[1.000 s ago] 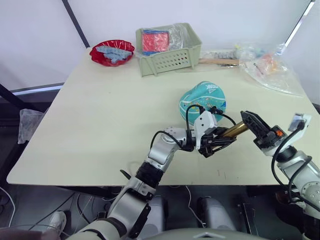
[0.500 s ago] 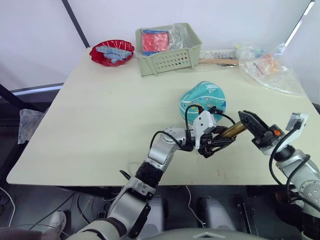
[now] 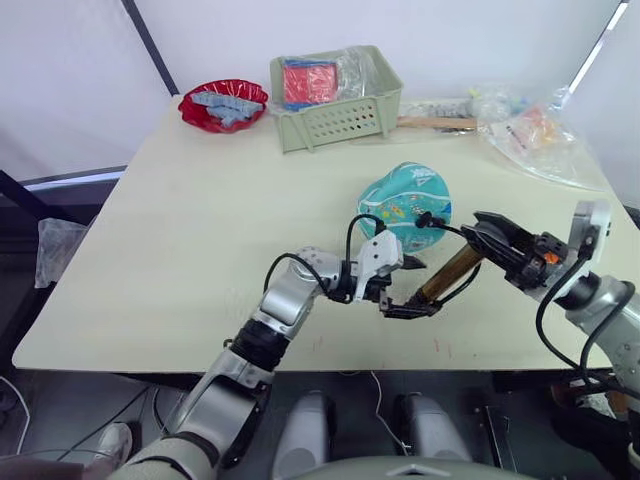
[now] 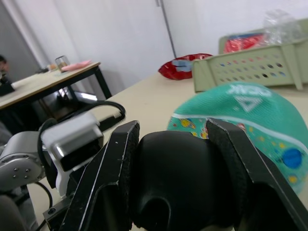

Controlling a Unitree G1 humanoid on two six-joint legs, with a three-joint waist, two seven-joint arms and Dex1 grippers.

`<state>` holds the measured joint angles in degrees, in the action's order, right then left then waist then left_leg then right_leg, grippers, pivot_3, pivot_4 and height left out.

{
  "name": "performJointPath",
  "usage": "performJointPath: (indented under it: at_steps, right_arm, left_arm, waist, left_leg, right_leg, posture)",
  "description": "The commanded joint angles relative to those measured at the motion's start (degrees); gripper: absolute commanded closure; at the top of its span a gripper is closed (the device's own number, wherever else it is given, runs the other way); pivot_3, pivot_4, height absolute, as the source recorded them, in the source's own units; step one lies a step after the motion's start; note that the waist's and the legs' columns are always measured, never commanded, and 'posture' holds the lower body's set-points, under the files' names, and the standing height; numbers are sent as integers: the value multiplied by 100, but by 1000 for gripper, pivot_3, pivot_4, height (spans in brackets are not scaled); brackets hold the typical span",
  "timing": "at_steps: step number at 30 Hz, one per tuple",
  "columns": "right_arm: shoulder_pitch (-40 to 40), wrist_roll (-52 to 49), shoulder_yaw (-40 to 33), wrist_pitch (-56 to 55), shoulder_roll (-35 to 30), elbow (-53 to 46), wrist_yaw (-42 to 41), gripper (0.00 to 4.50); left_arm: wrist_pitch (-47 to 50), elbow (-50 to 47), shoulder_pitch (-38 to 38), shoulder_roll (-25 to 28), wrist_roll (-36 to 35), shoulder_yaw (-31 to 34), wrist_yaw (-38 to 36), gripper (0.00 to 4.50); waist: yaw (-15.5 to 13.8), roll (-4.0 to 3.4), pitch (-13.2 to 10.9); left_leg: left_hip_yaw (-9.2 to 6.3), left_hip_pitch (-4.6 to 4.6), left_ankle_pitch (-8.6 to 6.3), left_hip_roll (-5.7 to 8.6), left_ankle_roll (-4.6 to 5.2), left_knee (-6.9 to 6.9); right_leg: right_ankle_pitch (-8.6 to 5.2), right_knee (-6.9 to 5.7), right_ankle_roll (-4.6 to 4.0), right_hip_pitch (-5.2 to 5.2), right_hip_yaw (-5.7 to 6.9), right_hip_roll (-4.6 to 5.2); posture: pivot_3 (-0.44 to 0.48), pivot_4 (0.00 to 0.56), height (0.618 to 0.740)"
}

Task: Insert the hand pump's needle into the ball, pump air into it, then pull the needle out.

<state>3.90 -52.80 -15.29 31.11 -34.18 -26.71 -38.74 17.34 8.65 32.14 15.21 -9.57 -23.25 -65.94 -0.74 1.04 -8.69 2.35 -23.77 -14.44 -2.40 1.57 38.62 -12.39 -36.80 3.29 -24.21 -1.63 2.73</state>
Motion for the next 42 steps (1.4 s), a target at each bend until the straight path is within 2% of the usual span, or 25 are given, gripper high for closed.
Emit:
performJointPath:
  at_steps: [1,16,27,29,31,34,36,42]
  right_arm:
    - [224,183,89,-130,-271,-309,-305,2824]
    - [540,167,394,94,-489,-505,-599,2824]
    - [450,187,394,66,-501,-554,-718,2824]
    - [432,195,393,62,-503,-557,-741,2824]
    - [394,252,404,19,-517,-532,-816,2824]
    - [351,349,431,-33,-543,-523,-921,2824]
    - [306,443,467,-84,-570,-533,-1006,2824]
    - [210,732,563,-329,-553,-475,-1213,2824]
  left_arm:
    - [-26,-7,-32,82,140,-200,-86,44]
    - [-225,1120,251,-431,212,-268,-229,44]
    - [-386,1342,313,-520,273,-253,-345,44]
    - [-397,1350,320,-529,263,-239,-342,428]
    - [-389,1336,311,-536,249,-228,-339,1019]
    - [-385,1352,297,-552,245,-224,-341,2548]
    - [-406,1366,287,-565,256,-225,-337,3299]
    - [-654,1570,293,-695,356,-241,-223,3349]
  waist:
    - [3,0,0]
    - [6,1,-1]
    - [6,1,-1]
    - [6,1,-1]
    - [6,1,-1]
    - [6,1,-1]
    - [2,1,-1]
    - [5,1,-1]
  left_leg:
    - [2,1,0,0,0,0]
    - [-4,0,0,0,0,0]
    - [-4,-1,0,0,0,1]
    - [-4,-1,0,0,0,1]
    - [-4,-1,0,0,0,1]
    - [-4,-1,0,0,0,1]
    - [-3,-1,0,0,0,1]
    - [-5,-1,0,0,0,1]
  right_leg:
    - [0,0,0,0,-1,1]
    - [0,0,-1,0,4,0]
    - [0,0,-1,0,3,0]
    - [0,0,-1,0,3,0]
    - [0,0,-1,0,4,0]
    - [0,0,-1,0,3,0]
    - [0,0,-1,0,4,0]
    - [0,0,-1,0,4,0]
  posture:
    - [0,150,735]
    - [0,150,735]
    - [0,150,735]
    - [0,150,735]
    - [0,150,735]
    - [0,150,735]
    - [0,150,735]
    - [0,150,735]
